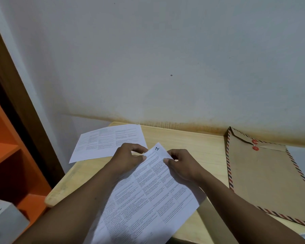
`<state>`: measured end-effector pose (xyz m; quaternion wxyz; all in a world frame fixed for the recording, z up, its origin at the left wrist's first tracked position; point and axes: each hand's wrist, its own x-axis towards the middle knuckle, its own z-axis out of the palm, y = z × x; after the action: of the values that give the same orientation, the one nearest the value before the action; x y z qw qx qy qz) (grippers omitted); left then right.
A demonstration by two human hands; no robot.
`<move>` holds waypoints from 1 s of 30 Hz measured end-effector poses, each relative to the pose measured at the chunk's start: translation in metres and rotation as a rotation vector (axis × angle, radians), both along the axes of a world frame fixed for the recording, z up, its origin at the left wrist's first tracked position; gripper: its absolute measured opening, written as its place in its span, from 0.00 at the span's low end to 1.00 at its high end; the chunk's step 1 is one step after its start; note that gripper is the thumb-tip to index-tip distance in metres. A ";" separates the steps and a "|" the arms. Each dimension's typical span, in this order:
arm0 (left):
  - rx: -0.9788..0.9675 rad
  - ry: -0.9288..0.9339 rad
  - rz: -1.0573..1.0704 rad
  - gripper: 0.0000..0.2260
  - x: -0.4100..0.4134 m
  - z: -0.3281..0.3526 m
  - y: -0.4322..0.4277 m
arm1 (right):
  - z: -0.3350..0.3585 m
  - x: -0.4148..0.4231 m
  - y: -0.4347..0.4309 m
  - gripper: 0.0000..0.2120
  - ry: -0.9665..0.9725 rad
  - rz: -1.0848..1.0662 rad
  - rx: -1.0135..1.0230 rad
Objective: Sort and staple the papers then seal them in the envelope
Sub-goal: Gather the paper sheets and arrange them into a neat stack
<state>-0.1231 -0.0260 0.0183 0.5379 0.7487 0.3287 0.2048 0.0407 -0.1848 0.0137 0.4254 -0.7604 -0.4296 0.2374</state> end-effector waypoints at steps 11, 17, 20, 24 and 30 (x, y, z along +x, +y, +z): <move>0.028 0.047 -0.100 0.07 -0.002 0.010 0.006 | -0.009 -0.001 0.008 0.11 0.138 0.026 0.018; 0.012 0.035 -0.059 0.05 -0.007 0.005 0.015 | -0.012 -0.001 0.025 0.12 0.250 0.081 0.058; -0.009 0.041 -0.091 0.08 -0.013 0.006 0.023 | -0.012 0.000 0.038 0.13 0.239 0.074 0.038; 0.103 0.074 0.020 0.09 -0.023 0.005 0.042 | -0.021 -0.002 0.066 0.15 0.313 0.121 0.041; 0.155 0.072 0.166 0.11 -0.040 -0.002 0.078 | -0.024 0.003 0.113 0.16 0.089 0.017 0.056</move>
<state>-0.1636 0.0523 0.0159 0.4473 0.7652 0.3921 0.2464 0.0437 -0.0721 -0.0103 0.4632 -0.7330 -0.4232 0.2627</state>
